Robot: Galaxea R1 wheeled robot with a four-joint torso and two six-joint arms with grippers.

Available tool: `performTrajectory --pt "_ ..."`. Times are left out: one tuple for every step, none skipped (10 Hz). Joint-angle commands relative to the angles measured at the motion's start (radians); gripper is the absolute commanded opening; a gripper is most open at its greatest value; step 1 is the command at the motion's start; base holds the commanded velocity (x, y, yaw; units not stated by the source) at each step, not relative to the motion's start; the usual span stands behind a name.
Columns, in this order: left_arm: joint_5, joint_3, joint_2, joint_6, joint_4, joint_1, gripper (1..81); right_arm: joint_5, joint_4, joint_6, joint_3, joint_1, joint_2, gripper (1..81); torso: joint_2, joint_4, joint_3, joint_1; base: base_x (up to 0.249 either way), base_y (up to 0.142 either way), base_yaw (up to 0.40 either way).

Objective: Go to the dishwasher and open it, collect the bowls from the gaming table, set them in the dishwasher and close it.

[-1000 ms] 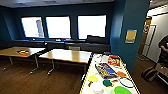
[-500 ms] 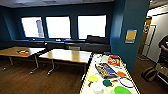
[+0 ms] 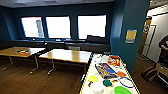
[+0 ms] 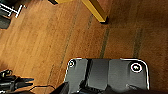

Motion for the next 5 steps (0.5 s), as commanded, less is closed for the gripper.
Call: performTrajectory --pt "0.042 0.028 -0.028 -0.004 -0.003 -0.063 81.1 -0.043 0.027 0.001 0.066 0.098 -0.071 81.1 0.000 0.000 0.000 0.000 0.000 0.000 0.000" --pt "0.042 0.033 -0.032 -0.004 -0.003 -0.063 81.1 -0.043 0.028 0.001 0.067 0.100 -0.072 81.1 0.000 0.000 0.000 0.000 0.000 0.000 0.000" --pt "0.042 0.033 -0.031 -0.002 -0.001 -0.063 81.1 -0.043 0.030 -0.001 0.092 0.109 -0.089 81.1 0.000 0.000 0.000 0.000 0.000 0.000 0.000" --pt "0.042 0.027 -0.025 -0.002 -0.001 -0.063 81.1 -0.043 0.031 0.001 0.130 0.124 -0.123 81.1 0.000 0.000 0.000 0.000 0.000 0.000 0.000" --pt "0.042 0.027 -0.022 -0.004 -0.003 -0.063 81.1 -0.043 0.053 -0.001 0.164 0.149 -0.155 81.1 0.000 0.000 0.000 0.000 0.000 0.000 0.000"
